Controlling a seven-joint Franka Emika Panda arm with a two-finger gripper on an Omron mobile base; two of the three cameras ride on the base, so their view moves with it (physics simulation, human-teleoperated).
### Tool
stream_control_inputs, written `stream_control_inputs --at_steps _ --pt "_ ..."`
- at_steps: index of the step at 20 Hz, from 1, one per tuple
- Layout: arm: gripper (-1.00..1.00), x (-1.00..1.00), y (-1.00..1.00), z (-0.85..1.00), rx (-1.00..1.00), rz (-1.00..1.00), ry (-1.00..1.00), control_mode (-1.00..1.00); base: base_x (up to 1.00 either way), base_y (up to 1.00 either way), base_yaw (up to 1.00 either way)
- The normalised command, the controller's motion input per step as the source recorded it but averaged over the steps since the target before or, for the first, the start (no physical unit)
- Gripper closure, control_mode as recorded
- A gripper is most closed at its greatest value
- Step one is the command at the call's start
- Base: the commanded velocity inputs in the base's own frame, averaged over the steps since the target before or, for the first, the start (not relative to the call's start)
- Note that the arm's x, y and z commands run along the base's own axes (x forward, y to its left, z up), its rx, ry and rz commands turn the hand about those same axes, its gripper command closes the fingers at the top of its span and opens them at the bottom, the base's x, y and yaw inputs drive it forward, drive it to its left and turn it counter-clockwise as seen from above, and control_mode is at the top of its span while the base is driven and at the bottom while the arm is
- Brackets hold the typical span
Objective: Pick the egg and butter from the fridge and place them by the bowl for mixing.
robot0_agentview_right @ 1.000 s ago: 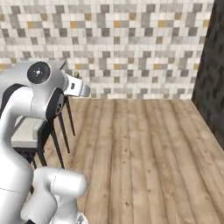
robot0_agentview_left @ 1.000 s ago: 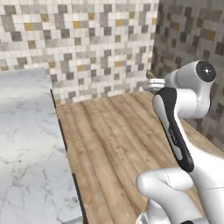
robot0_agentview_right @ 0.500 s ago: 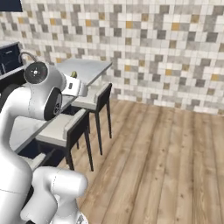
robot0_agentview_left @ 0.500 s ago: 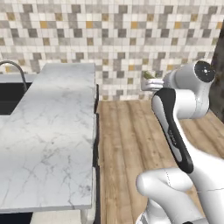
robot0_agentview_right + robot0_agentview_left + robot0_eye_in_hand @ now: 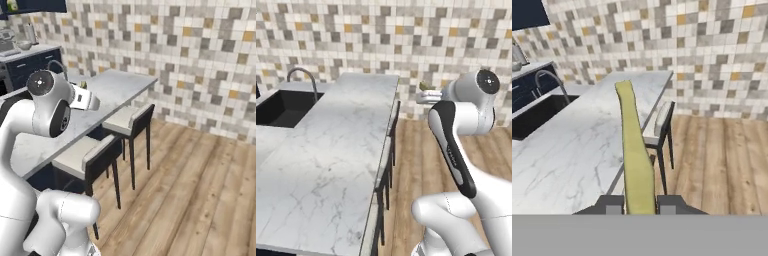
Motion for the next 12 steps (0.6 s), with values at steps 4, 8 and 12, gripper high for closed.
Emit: stream_control_inputs --at_steps 4,8,12 --pt "1.00 0.00 0.00 0.00 0.00 0.00 0.00 1.00 0.52 -0.42 0.21" --pt "1.00 0.00 0.00 0.00 0.00 0.00 0.00 1.00 0.57 -0.45 0.12" --pt "1.00 0.00 0.00 0.00 0.00 0.00 0.00 1.00 0.59 -0.52 0.02"
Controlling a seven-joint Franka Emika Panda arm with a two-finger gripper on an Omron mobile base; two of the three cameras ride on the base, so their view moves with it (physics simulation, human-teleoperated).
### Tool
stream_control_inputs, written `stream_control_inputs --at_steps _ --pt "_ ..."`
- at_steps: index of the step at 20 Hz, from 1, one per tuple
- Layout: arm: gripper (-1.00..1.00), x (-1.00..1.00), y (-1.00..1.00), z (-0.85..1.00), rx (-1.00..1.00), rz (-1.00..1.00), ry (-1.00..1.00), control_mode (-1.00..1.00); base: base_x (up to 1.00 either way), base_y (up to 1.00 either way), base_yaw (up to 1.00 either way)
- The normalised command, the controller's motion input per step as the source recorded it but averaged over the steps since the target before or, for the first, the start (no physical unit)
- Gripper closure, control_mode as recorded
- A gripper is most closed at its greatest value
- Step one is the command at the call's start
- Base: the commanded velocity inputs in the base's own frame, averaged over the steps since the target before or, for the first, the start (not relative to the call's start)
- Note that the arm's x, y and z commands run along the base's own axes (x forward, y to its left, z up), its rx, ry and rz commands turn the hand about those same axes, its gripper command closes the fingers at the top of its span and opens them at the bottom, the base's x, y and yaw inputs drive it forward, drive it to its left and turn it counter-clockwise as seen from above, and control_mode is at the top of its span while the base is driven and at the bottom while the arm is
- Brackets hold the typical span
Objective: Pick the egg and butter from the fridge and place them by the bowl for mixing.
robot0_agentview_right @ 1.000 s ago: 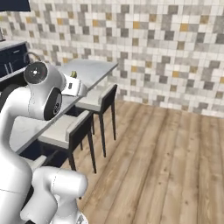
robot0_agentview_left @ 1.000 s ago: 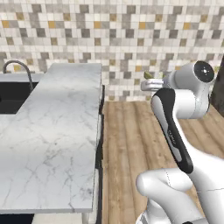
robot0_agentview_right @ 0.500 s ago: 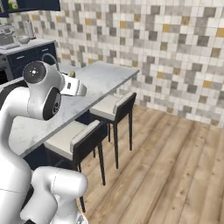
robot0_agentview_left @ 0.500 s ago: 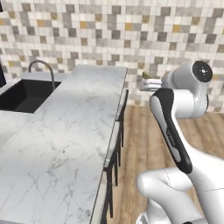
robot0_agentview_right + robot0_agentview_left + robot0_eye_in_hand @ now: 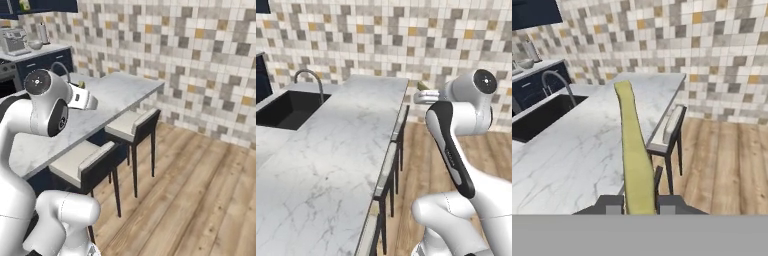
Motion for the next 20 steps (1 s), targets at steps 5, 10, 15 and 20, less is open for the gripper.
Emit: stream_control_inputs --at_steps 5,10,15,20 --pt "1.00 0.00 0.00 0.00 0.00 0.00 0.00 1.00 0.37 -0.66 0.00" --pt "1.00 0.00 0.00 0.00 0.00 0.00 0.00 1.00 0.28 -0.69 0.00" --pt "1.00 0.00 0.00 0.00 0.00 0.00 0.00 1.00 0.45 -0.61 0.00" --pt "1.00 0.00 0.00 0.00 0.00 0.00 0.00 1.00 0.49 -0.58 0.00"
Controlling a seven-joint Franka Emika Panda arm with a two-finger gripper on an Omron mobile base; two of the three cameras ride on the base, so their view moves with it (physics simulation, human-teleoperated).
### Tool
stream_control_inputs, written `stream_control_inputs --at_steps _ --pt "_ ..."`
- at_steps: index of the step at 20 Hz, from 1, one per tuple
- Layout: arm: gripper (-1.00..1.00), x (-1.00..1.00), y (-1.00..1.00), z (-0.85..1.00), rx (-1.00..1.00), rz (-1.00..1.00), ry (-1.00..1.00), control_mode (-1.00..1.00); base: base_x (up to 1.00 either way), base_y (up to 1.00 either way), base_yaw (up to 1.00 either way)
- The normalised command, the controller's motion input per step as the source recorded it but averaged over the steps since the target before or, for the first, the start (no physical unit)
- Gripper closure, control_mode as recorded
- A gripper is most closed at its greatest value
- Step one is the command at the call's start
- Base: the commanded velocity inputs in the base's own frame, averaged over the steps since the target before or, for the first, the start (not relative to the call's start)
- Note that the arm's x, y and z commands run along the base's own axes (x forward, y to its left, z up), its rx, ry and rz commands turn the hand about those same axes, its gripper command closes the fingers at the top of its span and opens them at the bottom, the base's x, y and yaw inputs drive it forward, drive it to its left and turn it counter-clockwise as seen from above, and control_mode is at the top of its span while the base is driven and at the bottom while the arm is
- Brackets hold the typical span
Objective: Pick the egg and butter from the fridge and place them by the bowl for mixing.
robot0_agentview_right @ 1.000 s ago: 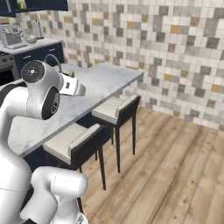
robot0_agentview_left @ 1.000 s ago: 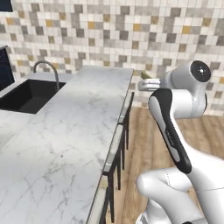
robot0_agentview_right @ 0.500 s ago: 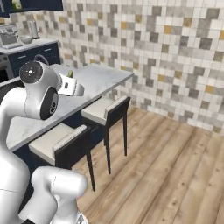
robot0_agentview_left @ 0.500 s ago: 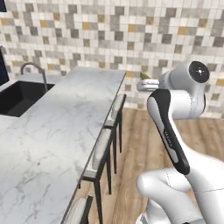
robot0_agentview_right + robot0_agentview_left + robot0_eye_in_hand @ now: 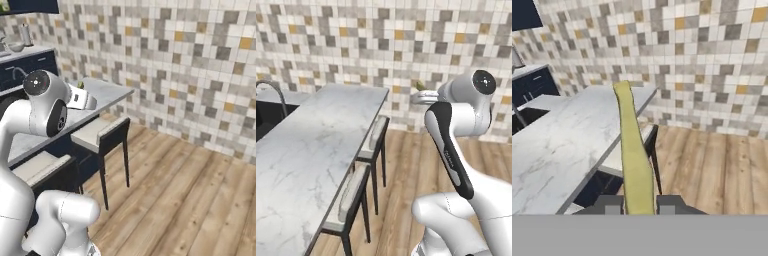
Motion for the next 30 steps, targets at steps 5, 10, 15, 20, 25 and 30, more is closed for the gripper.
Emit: stream_control_inputs --at_steps 5,10,15,20,25,30 --pt "1.00 0.00 0.00 0.00 0.00 0.00 0.00 1.00 0.51 -0.57 0.00" --pt "1.00 0.00 0.00 0.00 0.00 0.00 0.00 1.00 0.51 -0.54 0.01" --pt "1.00 0.00 0.00 0.00 0.00 0.00 0.00 1.00 0.53 -0.50 0.04" --pt "1.00 0.00 0.00 0.00 0.00 0.00 0.00 1.00 0.55 -0.48 0.05" --pt "1.00 0.00 0.00 0.00 0.00 0.00 0.00 1.00 0.56 -0.46 0.06" --pt "1.00 0.00 0.00 0.00 0.00 0.00 0.00 1.00 0.57 -0.43 0.09"
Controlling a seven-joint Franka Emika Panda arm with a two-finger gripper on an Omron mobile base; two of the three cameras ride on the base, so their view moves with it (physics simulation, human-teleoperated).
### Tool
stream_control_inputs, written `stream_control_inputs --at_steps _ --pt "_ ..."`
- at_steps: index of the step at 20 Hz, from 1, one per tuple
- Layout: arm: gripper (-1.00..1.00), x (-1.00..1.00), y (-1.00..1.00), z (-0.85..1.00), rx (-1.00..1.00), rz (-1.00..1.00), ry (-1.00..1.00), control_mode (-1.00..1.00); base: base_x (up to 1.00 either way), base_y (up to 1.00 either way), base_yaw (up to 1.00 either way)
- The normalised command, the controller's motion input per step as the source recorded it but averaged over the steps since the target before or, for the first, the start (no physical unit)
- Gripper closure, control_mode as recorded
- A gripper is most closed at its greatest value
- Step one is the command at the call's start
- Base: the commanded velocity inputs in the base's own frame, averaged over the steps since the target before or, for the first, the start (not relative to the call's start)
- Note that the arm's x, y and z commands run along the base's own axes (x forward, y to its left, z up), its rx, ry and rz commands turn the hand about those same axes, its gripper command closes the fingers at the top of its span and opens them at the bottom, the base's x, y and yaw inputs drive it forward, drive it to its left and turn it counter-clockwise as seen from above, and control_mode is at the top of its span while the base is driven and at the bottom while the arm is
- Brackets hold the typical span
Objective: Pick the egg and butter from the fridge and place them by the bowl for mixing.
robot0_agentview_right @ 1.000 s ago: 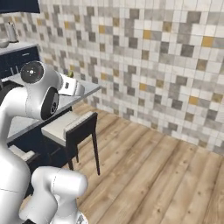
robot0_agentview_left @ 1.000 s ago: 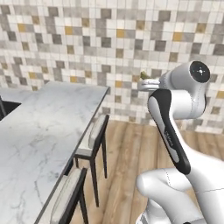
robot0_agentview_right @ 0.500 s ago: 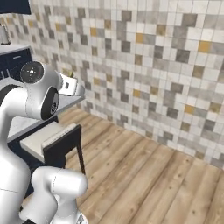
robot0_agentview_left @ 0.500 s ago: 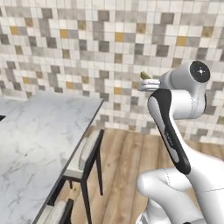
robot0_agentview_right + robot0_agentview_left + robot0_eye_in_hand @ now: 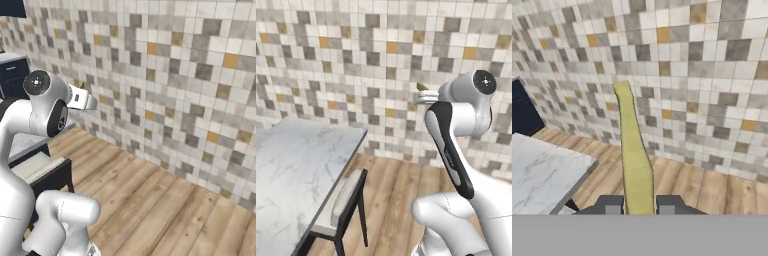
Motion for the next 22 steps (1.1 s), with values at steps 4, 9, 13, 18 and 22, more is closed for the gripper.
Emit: stream_control_inputs --at_steps 4,9,13,18,22 --pt "1.00 0.00 0.00 0.00 0.00 0.00 0.00 1.00 0.60 -0.40 0.10" --pt "1.00 0.00 0.00 0.00 0.00 0.00 0.00 1.00 0.59 -0.38 0.15" --pt "1.00 0.00 0.00 0.00 0.00 0.00 0.00 1.00 0.55 -0.32 0.26" --pt "1.00 0.00 0.00 0.00 0.00 0.00 0.00 1.00 0.54 -0.22 0.36" --pt "1.00 0.00 0.00 0.00 0.00 0.00 0.00 1.00 0.57 -0.22 0.35"
